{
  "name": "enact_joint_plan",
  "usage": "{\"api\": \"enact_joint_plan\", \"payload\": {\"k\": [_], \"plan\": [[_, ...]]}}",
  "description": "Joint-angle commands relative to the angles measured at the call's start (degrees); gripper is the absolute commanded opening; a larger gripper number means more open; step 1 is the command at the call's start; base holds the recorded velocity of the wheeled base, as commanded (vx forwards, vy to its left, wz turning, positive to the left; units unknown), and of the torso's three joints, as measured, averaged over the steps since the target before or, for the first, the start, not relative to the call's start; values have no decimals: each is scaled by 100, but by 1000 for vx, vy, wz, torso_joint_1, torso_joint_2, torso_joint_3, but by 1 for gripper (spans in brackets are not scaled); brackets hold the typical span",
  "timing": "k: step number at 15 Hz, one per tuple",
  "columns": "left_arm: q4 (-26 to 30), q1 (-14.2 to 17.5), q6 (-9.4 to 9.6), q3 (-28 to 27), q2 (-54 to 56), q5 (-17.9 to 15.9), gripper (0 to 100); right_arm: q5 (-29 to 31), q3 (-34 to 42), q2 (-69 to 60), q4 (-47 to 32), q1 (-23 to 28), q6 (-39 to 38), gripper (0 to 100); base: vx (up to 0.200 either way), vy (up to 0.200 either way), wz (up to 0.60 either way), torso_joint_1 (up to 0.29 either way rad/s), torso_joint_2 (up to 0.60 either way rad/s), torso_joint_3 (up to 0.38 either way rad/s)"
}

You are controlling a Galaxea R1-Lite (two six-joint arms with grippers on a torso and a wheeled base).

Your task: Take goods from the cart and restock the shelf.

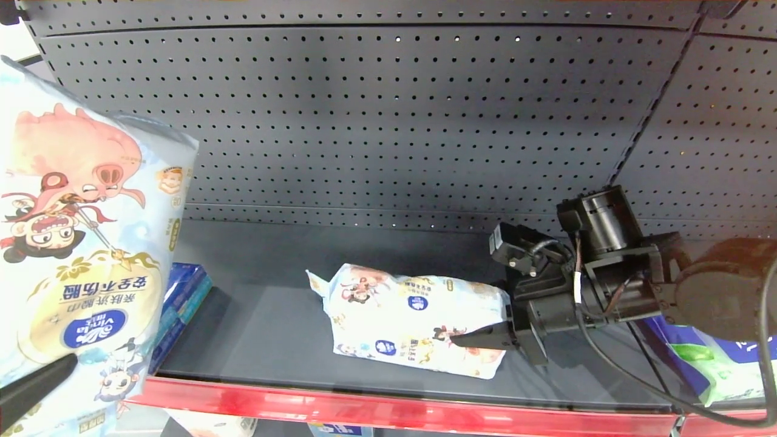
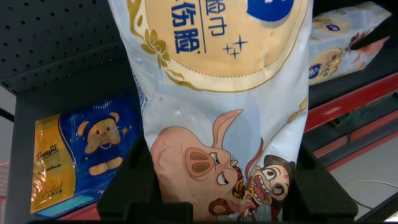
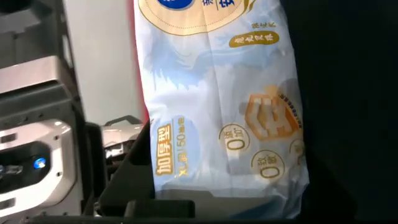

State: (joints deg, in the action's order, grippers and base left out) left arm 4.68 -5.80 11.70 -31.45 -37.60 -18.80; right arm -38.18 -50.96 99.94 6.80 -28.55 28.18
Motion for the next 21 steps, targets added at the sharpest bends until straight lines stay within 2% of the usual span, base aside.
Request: {"api": "enact_joint_plan", "payload": {"k": [1,7,17,21], "plan": [[-2,0,-1,-1,7,-1,0,-32,350,-440,14,-177,3,0,0,0,0,0,0,0],[-2,0,-1,7,33,-1,0,4,675,-431,32,-221,337,0,0,0,0,0,0,0],[-2,0,-1,16,7,-1,0,56,253,-141,67,-81,196,0,0,0,0,0,0,0],[-2,0,-1,16,7,-1,0,74,323,-106,58,-54,284,0,0,0,0,0,0,0]]}}
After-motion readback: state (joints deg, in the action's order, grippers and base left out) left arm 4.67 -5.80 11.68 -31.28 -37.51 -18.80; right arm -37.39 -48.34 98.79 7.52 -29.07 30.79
